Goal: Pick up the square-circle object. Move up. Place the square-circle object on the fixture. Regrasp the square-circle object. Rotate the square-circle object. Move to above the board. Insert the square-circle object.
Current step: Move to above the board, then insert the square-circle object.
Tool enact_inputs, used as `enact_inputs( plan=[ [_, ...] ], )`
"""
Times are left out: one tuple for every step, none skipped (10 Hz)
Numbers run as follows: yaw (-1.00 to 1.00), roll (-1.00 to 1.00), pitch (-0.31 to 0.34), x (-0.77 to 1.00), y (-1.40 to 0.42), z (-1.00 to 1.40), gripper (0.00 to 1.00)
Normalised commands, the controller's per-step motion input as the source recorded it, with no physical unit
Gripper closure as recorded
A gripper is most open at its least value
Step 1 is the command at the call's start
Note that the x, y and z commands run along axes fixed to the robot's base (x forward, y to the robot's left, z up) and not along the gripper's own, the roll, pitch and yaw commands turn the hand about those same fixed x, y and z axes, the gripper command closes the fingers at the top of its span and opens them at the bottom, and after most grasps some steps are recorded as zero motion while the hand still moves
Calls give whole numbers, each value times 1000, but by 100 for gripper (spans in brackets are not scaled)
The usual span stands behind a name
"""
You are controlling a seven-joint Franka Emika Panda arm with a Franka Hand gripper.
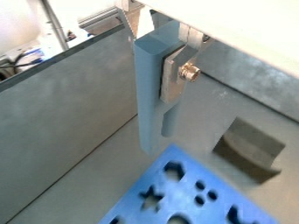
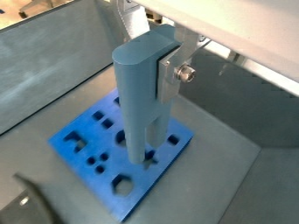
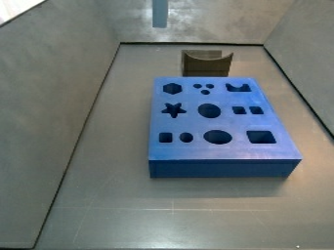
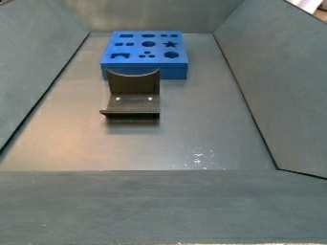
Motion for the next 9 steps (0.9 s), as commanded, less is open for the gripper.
enact_inputs(
  plan=[
    [10,40,128,136,-383,66,100],
    [13,52,118,108,-235,40,100],
    [0,-4,-3,0,0,0,100],
    [0,0,0,63,3,0,100],
    [-31,0,20,103,131,-60,100],
    [-923,0,0,11,-223,-183,100],
    [-1000,0,-13,0,-9,-211,100],
    [-1000,0,-17,0,-9,-211,100],
    [-1000,0,-34,0,-11,-234,100]
  ],
)
